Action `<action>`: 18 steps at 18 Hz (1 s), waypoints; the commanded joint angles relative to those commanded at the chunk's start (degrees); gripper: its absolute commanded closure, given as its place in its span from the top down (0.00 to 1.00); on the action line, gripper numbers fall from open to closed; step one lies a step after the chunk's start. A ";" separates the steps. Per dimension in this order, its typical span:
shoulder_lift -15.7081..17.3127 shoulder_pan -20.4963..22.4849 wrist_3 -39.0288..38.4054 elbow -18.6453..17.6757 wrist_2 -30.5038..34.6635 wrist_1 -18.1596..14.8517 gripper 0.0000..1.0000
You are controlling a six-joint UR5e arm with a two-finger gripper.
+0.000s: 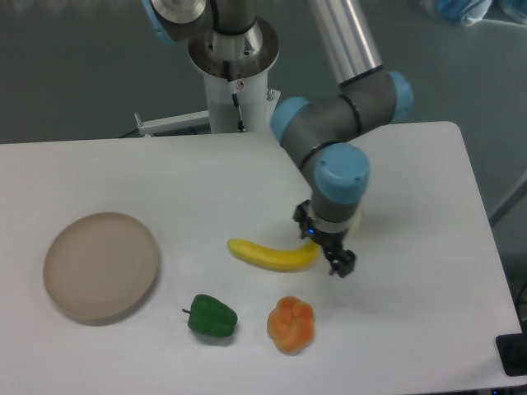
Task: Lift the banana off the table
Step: 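Close the gripper around the middle of the banana, then lift the grasped banana up off the table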
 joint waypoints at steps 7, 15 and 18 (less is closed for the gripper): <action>-2.72 -0.71 -0.09 0.52 0.26 2.99 1.00; -4.22 -0.80 -0.79 1.05 0.44 2.81 0.19; -4.04 -0.71 -0.79 1.84 0.53 2.64 0.05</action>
